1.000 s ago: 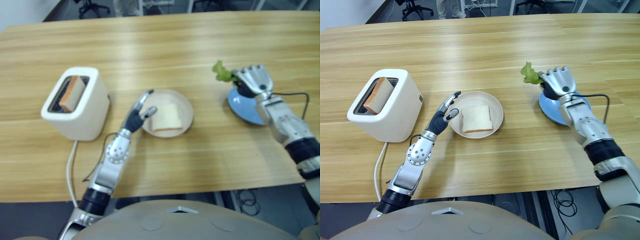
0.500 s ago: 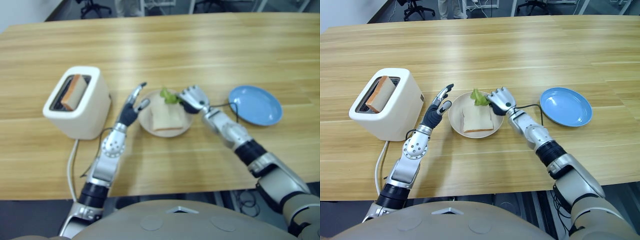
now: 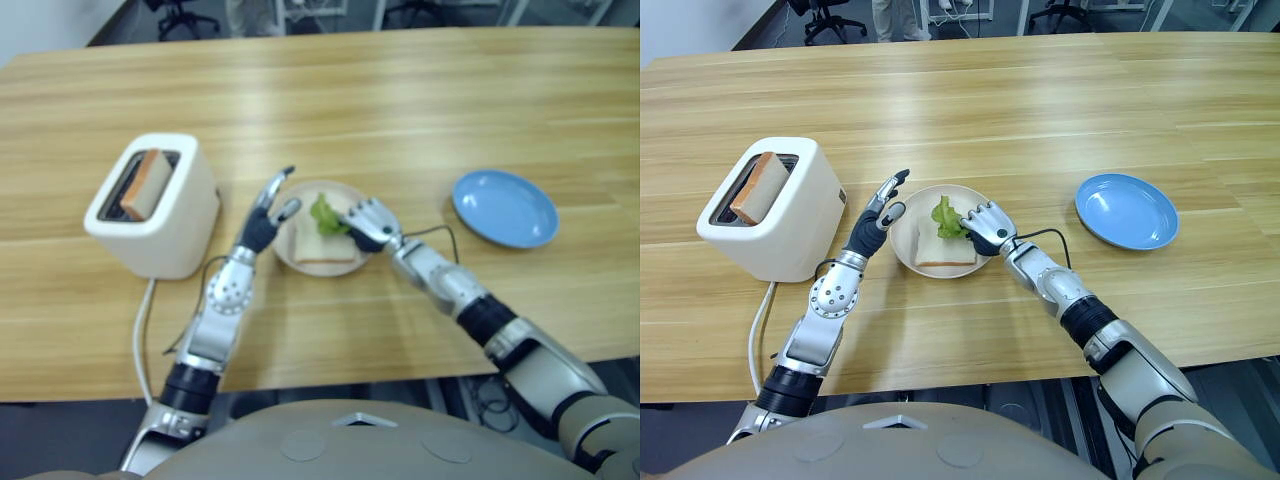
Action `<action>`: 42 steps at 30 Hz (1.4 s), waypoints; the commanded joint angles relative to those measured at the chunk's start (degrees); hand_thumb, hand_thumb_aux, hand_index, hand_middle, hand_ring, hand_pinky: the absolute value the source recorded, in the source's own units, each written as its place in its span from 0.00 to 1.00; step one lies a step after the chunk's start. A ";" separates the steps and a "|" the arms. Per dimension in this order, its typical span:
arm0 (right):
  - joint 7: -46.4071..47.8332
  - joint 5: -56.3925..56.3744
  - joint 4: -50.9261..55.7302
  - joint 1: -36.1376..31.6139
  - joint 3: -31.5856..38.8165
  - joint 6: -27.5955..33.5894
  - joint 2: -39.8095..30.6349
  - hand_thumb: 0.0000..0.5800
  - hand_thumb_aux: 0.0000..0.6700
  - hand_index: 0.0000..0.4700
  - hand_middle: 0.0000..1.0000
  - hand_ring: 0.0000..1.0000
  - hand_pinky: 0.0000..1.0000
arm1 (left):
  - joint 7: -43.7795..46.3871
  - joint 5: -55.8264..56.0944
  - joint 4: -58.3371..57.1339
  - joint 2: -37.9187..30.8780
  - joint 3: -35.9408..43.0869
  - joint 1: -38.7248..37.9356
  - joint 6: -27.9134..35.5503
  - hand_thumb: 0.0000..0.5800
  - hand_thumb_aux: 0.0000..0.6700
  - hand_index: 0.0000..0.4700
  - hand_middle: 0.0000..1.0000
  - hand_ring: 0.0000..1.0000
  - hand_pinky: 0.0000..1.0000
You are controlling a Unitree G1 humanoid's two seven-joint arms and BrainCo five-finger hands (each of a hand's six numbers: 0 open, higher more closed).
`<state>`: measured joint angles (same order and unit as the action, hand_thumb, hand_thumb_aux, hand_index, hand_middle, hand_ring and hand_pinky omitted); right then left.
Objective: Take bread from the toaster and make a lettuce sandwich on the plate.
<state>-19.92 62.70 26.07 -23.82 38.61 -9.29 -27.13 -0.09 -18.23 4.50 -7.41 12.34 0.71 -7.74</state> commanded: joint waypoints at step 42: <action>8.04 1.20 -7.38 4.46 -1.26 1.20 -2.80 0.00 0.00 0.00 0.00 0.00 0.00 | -1.10 -1.92 -3.73 -0.54 1.03 -0.69 -1.19 0.00 0.00 0.00 0.00 0.00 0.00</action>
<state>-13.68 64.93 19.33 -20.27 38.25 -7.93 -28.82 -1.35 -19.95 1.45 -7.69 13.50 0.45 -9.24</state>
